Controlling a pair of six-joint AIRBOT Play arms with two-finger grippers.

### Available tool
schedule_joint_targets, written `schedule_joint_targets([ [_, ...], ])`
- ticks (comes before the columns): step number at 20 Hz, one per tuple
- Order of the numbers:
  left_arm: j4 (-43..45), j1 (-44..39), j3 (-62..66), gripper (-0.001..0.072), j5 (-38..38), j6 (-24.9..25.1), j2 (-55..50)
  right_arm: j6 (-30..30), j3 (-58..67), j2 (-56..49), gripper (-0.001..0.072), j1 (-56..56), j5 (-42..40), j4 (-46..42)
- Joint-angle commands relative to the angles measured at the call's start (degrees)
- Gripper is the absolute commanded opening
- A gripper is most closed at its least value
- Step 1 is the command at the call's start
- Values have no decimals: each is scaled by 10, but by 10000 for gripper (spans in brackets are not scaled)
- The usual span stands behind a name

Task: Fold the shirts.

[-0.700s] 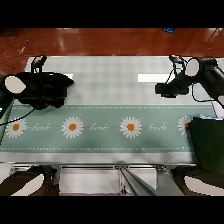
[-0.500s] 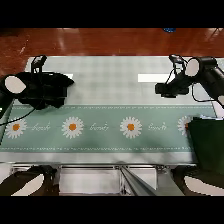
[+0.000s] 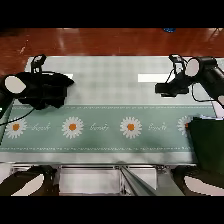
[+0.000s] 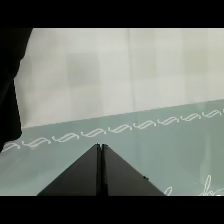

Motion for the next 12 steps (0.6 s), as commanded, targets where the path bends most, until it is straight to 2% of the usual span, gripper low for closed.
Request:
schedule_joint_targets([
  [1,27,6,2,224,73,7,0,0,0,-1,28,0,-51,-10],
  [2,42,11,3,421,120,5,0,1,0,-2,149,0,-64,-19],
  [3,65,18,3,504,183,5,-1,-2,0,-3,422,1,-67,-32],
  [6,176,52,8,503,362,5,-2,-19,0,-2,408,1,-4,-63],
  [8,192,100,9,503,447,4,-15,-19,0,-2,408,1,36,-62],
  [9,192,123,13,503,441,-2,-31,-19,0,-2,408,3,42,-60],
  [12,192,189,47,502,285,-96,-104,-4,0,-2,408,20,23,-58],
])
